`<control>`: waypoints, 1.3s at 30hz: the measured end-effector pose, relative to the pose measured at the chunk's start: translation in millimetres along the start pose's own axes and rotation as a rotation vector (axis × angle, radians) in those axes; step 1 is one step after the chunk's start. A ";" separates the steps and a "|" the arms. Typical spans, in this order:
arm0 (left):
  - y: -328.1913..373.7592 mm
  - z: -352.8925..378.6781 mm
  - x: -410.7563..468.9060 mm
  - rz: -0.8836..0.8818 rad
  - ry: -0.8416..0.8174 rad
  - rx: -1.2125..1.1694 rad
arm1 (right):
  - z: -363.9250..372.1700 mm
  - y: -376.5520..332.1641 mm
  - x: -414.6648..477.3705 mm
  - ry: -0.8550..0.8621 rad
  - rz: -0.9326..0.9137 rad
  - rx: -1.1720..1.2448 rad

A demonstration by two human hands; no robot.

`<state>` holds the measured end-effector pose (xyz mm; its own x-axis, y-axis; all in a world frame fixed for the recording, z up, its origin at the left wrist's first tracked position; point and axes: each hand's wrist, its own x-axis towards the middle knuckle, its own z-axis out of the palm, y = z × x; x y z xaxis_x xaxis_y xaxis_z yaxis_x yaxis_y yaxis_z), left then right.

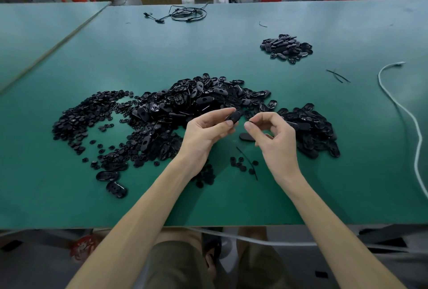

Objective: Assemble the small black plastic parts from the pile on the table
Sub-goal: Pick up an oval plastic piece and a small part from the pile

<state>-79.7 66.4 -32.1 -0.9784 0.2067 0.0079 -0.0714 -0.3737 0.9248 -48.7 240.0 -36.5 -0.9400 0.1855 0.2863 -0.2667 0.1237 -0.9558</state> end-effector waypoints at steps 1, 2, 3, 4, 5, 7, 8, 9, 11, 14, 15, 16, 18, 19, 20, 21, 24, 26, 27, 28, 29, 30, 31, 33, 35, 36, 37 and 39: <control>0.0 0.4 -0.2 0.002 -0.002 0.003 | 0.0 -0.3 -0.1 -0.008 -0.003 0.001; -0.2 0.8 -0.4 0.003 -0.005 0.000 | 0.2 -0.6 -0.3 -0.018 -0.007 -0.001; -0.5 1.1 -0.4 0.001 -0.007 -0.005 | 0.4 -0.8 -0.5 -0.030 -0.011 -0.002; -0.9 1.5 -0.4 -0.001 -0.006 -0.010 | 0.7 -0.8 -0.7 -0.040 -0.014 -0.003; -1.4 1.5 -0.4 -0.001 -0.002 -0.009 | 1.1 -0.5 -0.9 -0.045 -0.016 -0.004; -2.3 1.3 -0.2 0.004 0.001 0.008 | 1.3 -0.2 -1.4 -0.046 -0.016 -0.006; -2.9 1.2 -0.2 0.013 -0.006 0.030 | 1.1 -0.3 -1.6 -0.041 -0.012 -0.002; -3.4 1.2 -0.3 0.029 -0.017 0.061 | 0.9 -0.4 -1.6 -0.035 -0.009 0.002; -4.4 1.8 -1.0 0.056 -0.036 0.117 | 0.4 -0.7 -1.5 -0.025 -0.004 0.013; -4.7 3.6 -2.7 0.074 -0.047 0.166 | 0.4 -1.7 -1.7 -0.022 0.006 0.017; -4.4 4.3 -3.3 0.076 -0.051 0.174 | 0.5 -1.9 -1.9 -0.021 0.007 0.006; -4.0 4.8 -3.7 0.075 -0.056 0.179 | 0.5 -1.9 -2.0 -0.018 0.007 -0.014; -3.5 5.9 -4.3 0.069 -0.057 0.194 | 0.4 -1.9 -2.3 -0.010 0.008 -0.051; -3.2 6.2 -4.4 0.065 -0.054 0.204 | 0.3 -2.0 -2.4 -0.004 0.012 -0.058; -3.2 6.2 -4.4 0.062 -0.051 0.213 | 0.2 -2.1 -2.3 -0.001 0.016 -0.059; -3.0 5.9 -4.3 0.060 -0.049 0.219 | 0.1 -2.2 -2.2 0.001 0.020 -0.059; -2.1 5.2 -4.2 0.053 -0.043 0.233 | 0.3 -2.4 -2.0 0.002 0.025 -0.083; -1.1 5.2 -4.3 0.046 -0.041 0.234 | 0.6 -2.5 -1.8 0.003 0.030 -0.097; -0.8 5.2 -4.3 0.043 -0.041 0.231 | 0.6 -2.6 -1.9 0.004 0.033 -0.100; -0.6 5.2 -4.2 0.042 -0.043 0.230 | 0.8 -2.7 -1.8 0.004 0.035 -0.104; -0.6 5.2 -4.2 0.042 -0.047 0.230 | 0.8 -2.8 -2.0 0.004 0.038 -0.111; -0.6 5.0 -4.1 0.042 -0.050 0.231 | 0.9 -3.1 -2.1 0.004 0.039 -0.118; -0.5 4.8 -4.1 0.042 -0.052 0.231 | 1.0 -3.4 -2.2 0.004 0.038 -0.125; 0.0 4.2 -3.7 0.043 -0.056 0.232 | 1.6 -4.2 -2.3 0.007 0.029 -0.143; 0.0 4.2 -3.6 0.045 -0.059 0.234 | 2.7 -4.7 -2.6 0.012 0.012 -0.179; 0.0 4.2 -3.7 0.045 -0.060 0.235 | 3.4 -4.6 -2.8 0.016 -0.003 -0.205; -0.1 4.3 -3.6 0.044 -0.063 0.235 | 4.1 -4.2 -2.8 0.023 -0.023 -0.236; -0.9 4.1 -3.3 0.044 -0.065 0.225 | 5.6 -3.1 -3.2 0.033 -0.079 -0.307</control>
<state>-75.6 69.8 -31.4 -0.9645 0.2551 0.0680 0.0235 -0.1738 0.9845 -46.0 233.5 -34.8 -0.9101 0.1951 0.3656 -0.2570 0.4263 -0.8673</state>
